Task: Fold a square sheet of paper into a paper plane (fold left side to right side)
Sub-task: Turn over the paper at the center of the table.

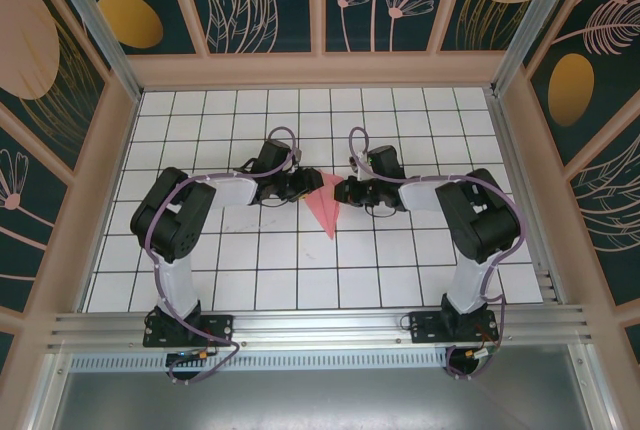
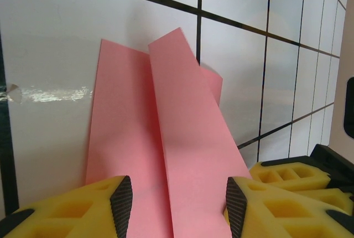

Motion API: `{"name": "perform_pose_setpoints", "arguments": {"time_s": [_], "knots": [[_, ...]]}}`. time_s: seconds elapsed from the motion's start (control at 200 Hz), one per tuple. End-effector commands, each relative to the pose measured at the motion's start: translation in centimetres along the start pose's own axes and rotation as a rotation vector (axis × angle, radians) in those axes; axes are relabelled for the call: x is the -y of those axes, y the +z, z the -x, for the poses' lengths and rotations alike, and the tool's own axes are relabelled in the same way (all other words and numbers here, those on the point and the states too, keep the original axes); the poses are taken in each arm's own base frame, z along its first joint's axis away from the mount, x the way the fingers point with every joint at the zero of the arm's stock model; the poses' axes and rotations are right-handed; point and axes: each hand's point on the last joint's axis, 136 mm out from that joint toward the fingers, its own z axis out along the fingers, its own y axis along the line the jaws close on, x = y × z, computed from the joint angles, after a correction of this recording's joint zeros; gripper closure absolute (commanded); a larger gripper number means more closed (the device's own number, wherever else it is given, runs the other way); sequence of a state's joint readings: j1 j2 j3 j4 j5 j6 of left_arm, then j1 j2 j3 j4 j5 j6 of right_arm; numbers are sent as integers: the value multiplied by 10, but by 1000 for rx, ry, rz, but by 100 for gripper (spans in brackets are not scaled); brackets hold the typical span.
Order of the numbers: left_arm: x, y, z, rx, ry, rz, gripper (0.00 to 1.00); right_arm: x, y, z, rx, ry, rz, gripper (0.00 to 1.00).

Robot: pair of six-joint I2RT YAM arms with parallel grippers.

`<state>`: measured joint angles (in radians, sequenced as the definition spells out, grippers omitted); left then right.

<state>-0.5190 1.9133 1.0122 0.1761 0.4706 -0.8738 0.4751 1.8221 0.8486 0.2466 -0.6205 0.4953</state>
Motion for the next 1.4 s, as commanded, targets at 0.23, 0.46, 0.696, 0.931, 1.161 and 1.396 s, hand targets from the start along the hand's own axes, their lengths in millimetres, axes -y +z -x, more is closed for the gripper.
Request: {"name": "perform_pose_setpoints", "arguments": {"time_s": [0.23,0.46,0.696,0.931,1.161,1.396], "knots": [[15,12,2,-12,11,-15,49,3,-7,6,26,-20,-19,93],[12,16,1,-17,4,-6,49,8,-14,4,42,1,-12,93],[17,26,-2,-39,13,-17,49,8,-15,1,37,7,11,93],[20,30,-1,-44,16,-18,50,-2,-21,4,46,-11,48,93],[25,22,2,-22,28,-18,45,-20,-33,8,62,-44,96,93],[58,-3,9,37,38,-132,40,-31,-43,7,56,-51,145,93]]}}
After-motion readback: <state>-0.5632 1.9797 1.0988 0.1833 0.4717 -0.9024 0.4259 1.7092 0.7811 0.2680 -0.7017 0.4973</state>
